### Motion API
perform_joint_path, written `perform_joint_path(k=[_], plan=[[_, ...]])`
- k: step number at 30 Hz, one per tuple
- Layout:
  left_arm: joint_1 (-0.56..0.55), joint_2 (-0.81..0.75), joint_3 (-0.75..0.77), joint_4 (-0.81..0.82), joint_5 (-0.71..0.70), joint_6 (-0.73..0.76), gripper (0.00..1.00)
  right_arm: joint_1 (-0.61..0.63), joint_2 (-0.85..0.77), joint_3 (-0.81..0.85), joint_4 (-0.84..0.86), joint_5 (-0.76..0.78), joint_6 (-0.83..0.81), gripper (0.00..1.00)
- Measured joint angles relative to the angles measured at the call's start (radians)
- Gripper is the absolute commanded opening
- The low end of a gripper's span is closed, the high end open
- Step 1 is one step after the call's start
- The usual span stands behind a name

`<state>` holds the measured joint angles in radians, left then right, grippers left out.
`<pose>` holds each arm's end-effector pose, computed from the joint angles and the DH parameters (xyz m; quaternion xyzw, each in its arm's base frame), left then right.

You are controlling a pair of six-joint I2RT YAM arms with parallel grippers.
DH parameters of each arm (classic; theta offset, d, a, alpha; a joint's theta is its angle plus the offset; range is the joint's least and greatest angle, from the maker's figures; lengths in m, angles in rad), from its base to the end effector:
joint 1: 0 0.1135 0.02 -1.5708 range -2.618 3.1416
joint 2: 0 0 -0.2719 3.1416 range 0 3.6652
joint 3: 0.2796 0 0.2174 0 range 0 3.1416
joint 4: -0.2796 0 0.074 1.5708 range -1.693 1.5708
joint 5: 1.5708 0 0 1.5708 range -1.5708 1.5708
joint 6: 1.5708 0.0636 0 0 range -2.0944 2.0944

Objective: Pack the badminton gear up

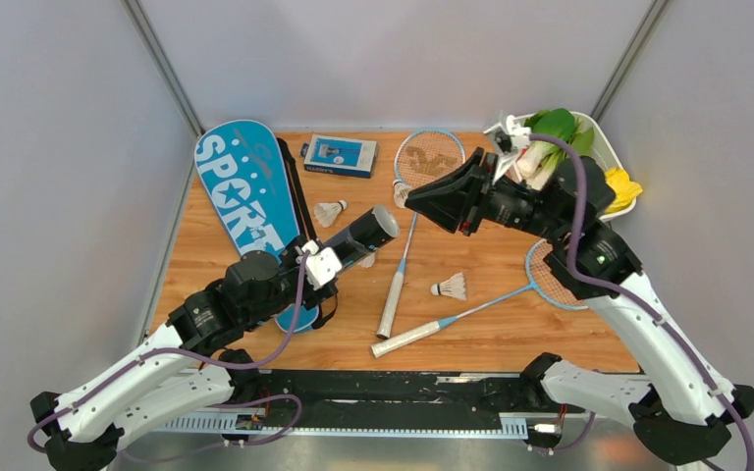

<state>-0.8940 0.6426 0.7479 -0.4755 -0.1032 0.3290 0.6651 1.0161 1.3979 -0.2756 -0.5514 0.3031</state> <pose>0.0876 -0.0986 0.3084 0.4492 0.6915 -0.1164 0.5536 0.1178 0.1347 0.4918 -0.3149 0.5964 0.4941 0.5486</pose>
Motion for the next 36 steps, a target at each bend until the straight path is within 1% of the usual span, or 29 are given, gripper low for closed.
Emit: perform_joint_path(k=[2,4,8,13,21,25,26,28,29,31,32,36], plan=[[0.000,0.000,0.000,0.000,0.005,0.000,0.51,0.000,0.022,-0.023,0.005,-0.026,0.010,0.38],[0.000,0.000,0.000,0.000,0.011,0.000,0.51,0.000,0.056,-0.049,0.002,-0.045,0.018,0.40],[0.000,0.000,0.000,0.000,0.018,0.000,0.51,-0.001,0.103,-0.088,-0.011,-0.071,0.026,0.40],[0.000,0.000,0.000,0.000,0.024,0.000,0.51,-0.001,0.118,-0.097,-0.011,-0.107,0.028,0.40],[0.000,0.013,0.000,0.001,0.033,0.003,0.50,-0.001,0.151,-0.142,0.026,-0.185,0.040,0.40],[0.000,0.021,0.000,-0.003,0.036,0.004,0.50,-0.001,0.169,-0.161,0.034,-0.200,0.045,0.39],[0.000,0.022,0.000,-0.003,0.035,0.005,0.50,-0.002,0.170,-0.163,0.035,-0.200,0.046,0.37],[0.001,0.025,0.000,-0.003,0.036,0.007,0.50,-0.005,0.170,-0.169,0.041,-0.203,0.048,0.28],[0.001,0.026,0.000,-0.003,0.036,0.007,0.50,-0.005,0.170,-0.169,0.043,-0.204,0.050,0.21],[0.001,0.027,0.000,-0.003,0.035,0.008,0.49,-0.005,0.170,-0.171,0.051,-0.209,0.057,0.04],[0.001,0.026,0.000,-0.002,0.036,0.009,0.49,-0.005,0.170,-0.171,0.054,-0.211,0.059,0.00],[0.001,0.026,0.000,0.000,0.024,0.015,0.49,-0.009,0.172,-0.171,0.056,-0.212,0.076,0.00]])
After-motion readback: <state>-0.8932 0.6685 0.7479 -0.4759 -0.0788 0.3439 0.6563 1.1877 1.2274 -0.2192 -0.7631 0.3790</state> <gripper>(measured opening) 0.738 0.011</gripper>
